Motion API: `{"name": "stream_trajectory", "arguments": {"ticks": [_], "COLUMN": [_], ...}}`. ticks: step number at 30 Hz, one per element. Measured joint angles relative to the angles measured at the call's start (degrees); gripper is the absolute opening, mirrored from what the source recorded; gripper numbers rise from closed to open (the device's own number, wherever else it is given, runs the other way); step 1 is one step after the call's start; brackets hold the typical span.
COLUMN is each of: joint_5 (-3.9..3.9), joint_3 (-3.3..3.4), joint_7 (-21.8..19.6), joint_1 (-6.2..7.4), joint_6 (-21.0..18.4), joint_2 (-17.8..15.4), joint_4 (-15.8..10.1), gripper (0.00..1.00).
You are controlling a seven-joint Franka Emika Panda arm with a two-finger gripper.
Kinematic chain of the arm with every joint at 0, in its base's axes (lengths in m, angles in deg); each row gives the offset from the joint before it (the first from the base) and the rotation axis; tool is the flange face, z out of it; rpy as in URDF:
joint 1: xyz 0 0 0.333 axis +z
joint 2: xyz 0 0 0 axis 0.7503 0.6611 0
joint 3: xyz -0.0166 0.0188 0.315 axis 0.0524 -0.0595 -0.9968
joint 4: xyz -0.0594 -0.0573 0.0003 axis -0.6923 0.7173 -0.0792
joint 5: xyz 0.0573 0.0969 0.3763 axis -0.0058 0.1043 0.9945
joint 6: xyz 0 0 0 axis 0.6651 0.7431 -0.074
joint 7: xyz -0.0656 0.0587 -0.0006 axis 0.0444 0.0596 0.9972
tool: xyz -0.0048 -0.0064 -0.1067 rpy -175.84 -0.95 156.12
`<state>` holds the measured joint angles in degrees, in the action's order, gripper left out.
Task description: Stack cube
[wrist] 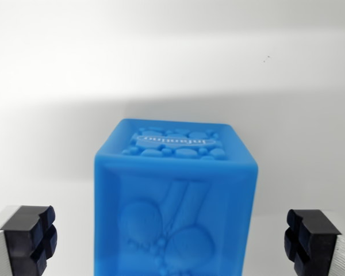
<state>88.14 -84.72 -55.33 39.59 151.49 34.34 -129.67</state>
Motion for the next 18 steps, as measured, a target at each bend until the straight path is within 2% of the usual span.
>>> {"name": "stream_trajectory", "arguments": {"ticks": [13,14,18], "joint_5": [0.08,0.08,0.08], "joint_3": [-0.46,-0.49,-0.52], "joint_7": [0.10,0.10,0.10], "joint_1": [-0.37,-0.41,-0.44], "joint_6": [2.82,2.89,2.93], "joint_2": [3.94,4.05,4.11], "joint_4": [1.15,1.20,1.25], "gripper": [1.00,0.00,0.00]}}
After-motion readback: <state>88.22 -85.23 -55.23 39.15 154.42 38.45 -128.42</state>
